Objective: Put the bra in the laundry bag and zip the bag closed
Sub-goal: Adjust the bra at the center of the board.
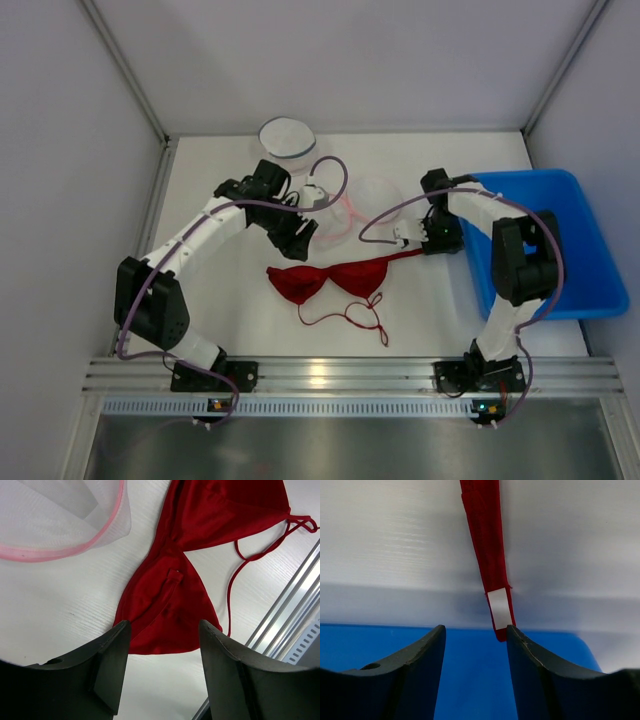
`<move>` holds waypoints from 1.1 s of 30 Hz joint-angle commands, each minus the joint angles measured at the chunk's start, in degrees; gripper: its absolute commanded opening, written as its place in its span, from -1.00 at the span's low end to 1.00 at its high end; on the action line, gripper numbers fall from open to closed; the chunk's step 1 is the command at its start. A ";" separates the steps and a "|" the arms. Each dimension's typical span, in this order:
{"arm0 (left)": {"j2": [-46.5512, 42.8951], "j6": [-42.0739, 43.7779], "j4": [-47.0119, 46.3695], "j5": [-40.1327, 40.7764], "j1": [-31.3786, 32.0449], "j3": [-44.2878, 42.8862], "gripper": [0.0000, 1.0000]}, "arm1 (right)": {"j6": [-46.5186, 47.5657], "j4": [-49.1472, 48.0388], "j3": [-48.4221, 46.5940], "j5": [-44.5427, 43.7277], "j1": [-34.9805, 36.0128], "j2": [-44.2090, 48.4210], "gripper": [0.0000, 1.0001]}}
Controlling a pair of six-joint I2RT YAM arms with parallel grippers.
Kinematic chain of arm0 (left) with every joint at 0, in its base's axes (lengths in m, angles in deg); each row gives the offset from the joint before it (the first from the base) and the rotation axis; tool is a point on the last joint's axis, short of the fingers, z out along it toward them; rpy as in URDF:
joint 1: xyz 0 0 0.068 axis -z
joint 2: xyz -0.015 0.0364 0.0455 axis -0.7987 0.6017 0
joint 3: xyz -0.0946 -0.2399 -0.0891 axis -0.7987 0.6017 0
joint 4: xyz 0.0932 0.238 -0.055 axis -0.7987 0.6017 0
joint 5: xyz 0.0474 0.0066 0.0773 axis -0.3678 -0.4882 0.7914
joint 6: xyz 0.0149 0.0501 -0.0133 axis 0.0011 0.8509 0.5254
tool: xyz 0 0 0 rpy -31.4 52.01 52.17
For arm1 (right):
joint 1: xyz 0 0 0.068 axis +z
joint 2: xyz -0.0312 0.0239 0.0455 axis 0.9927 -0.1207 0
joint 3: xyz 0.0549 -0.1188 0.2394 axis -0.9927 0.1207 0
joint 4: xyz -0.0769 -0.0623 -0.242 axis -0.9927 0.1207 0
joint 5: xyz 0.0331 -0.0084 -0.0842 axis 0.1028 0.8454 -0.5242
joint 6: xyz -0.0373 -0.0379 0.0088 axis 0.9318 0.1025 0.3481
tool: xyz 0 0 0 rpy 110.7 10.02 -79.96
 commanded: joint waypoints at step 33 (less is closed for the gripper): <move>-1.41 -0.77 0.70 -0.70 -0.86 -3.15 0.25 | 4.13 1.64 -6.98 2.35 1.45 3.72 -1.00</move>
